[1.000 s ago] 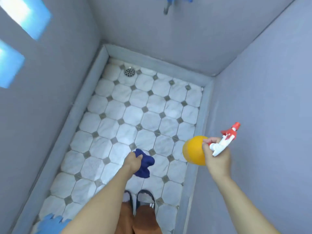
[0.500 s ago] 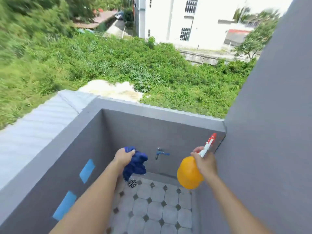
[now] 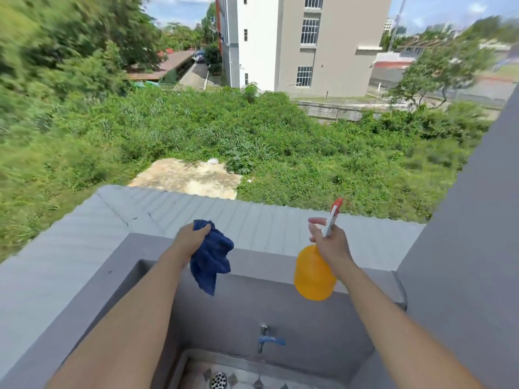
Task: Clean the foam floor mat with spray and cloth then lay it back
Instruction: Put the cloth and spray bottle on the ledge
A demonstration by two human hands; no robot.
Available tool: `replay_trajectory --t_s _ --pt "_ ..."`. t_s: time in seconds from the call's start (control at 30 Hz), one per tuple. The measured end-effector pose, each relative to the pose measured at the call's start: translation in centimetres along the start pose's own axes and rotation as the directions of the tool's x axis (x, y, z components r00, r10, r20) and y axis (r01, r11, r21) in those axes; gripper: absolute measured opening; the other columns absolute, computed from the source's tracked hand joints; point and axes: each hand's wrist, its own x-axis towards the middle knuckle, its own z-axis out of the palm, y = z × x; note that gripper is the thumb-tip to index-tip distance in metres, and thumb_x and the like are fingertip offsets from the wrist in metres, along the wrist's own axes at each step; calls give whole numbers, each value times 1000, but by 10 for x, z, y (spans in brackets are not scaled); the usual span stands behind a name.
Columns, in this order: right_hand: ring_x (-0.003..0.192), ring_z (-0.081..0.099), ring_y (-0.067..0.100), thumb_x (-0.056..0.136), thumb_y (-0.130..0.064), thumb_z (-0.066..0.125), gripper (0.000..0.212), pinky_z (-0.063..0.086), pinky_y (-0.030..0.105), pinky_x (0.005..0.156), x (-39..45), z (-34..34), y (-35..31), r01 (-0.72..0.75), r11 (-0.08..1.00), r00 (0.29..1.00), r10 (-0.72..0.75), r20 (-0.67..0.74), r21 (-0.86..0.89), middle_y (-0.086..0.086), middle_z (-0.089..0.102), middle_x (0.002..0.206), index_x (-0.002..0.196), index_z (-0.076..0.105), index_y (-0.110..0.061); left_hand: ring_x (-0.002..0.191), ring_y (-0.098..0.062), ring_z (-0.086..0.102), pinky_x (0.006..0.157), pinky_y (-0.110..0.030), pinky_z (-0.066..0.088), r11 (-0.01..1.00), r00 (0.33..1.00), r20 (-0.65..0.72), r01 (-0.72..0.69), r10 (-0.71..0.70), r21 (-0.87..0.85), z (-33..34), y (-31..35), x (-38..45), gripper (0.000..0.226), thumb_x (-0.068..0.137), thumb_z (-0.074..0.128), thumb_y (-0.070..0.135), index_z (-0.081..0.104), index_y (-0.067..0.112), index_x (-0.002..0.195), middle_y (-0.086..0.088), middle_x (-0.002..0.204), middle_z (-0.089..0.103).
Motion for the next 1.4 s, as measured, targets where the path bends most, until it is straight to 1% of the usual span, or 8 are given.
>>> replay_trajectory --t_s 0.17,0.37,0.5,0.63,1.0,1.13,1.23,1.4 --pt "98 67 17 95 -27 60 15 51 37 83 55 18 22 -75 997 991 77 105 -22 -1 69 95 109 66 -27 89 -25 60 85 -36 48 996 996 71 -50 44 79 23 40 62 18 96 52 19 63 16 82 -9 94 65" --pt "70 54 18 89 -23 60 22 42 32 67 79 25 36 -153 987 988 154 17 -51 0 60 83 108 55 -33 85 -19 62 70 -29 50 1000 972 234 -22 17 18 80 33 110 13 96 53 23 63 18 89 -3 93 66" --pt "81 56 19 88 -18 59 22 42 33 66 78 35 42 -224 972 973 218 -79 -71 2 57 91 106 47 -24 108 -25 60 95 -44 50 973 929 313 224 -198 -48 113 -39 126 25 95 53 32 61 19 114 -6 118 65" --pt "80 54 16 88 -13 57 22 42 30 63 79 41 44 -245 967 962 233 -141 -72 3 57 92 106 48 -21 103 -26 56 89 -33 47 941 928 156 328 -337 85 126 -113 120 38 97 51 24 53 2 127 -14 124 59" --pt "81 57 19 85 -12 56 25 41 31 63 76 47 47 -241 969 958 227 -178 -62 2 57 89 106 51 -25 91 -37 60 72 -36 47 852 995 1 88 -104 516 93 -154 117 37 89 53 25 45 3 117 -16 108 59" --pt "80 56 18 86 -11 57 25 41 30 61 76 48 47 -238 969 956 221 -193 -71 4 58 93 108 52 -22 110 -40 51 84 -48 45 645 962 -90 -103 259 757 93 -147 102 59 81 70 17 44 2 132 -20 126 49" --pt "80 56 20 84 -10 57 25 38 29 61 76 51 49 -241 969 951 225 -214 -50 5 59 95 106 52 -21 113 -31 58 98 -49 40 330 803 287 -501 523 800 103 -160 112 45 76 76 17 62 11 119 -10 122 62" --pt "83 56 16 83 -9 58 27 37 28 61 77 56 54 -239 970 943 218 -251 -53 3 60 100 107 53 -20 132 -25 48 110 -47 27 78 713 623 -675 322 733 108 -180 134 50 103 21 39 50 18 138 -1 140 54"
